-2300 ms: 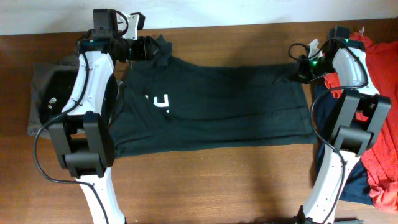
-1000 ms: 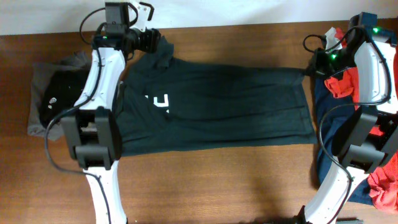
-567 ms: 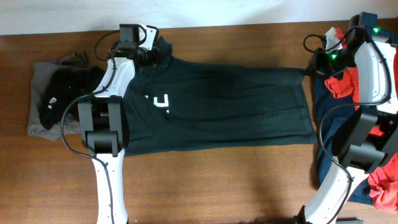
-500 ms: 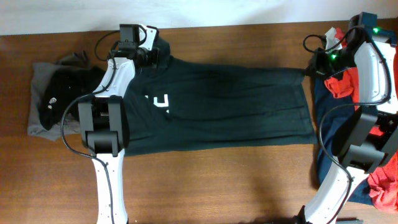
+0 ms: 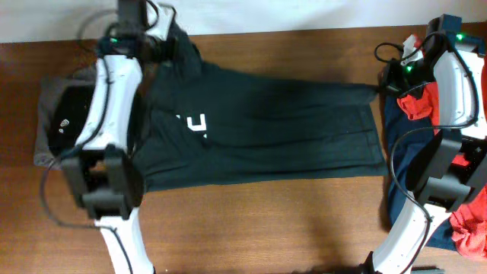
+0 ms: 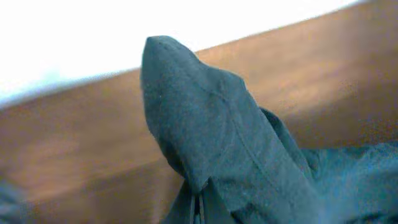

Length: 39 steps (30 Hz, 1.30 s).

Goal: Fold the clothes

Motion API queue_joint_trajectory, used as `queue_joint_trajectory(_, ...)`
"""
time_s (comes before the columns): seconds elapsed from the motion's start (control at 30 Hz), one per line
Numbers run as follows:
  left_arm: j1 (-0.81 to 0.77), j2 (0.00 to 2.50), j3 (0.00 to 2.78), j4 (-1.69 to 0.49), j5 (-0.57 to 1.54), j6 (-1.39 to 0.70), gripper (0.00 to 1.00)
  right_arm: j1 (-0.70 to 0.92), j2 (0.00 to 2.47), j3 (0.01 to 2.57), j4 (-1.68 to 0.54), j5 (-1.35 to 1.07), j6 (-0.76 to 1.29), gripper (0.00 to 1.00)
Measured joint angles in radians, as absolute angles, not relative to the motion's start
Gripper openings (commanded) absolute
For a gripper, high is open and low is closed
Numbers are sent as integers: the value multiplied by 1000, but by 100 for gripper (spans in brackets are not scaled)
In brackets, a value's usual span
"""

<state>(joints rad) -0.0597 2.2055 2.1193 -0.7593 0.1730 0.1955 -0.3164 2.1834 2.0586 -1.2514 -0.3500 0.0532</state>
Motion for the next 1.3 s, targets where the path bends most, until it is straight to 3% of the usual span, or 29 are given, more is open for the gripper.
queue_joint_trajectory(0.2,-60,2068,2146,-940,147,202,0,-316,2183,2059,-1252,-331,69,4)
queue_joint_trajectory(0.9,-60,2076,2141,-1448,118,203,2,-316,2183,2059,-1396,-294,67,4)
queue_joint_trajectory(1.3,-60,2076,2103,-1577,115,206,13,-316,2183,2059,-1455,-291,67,5)
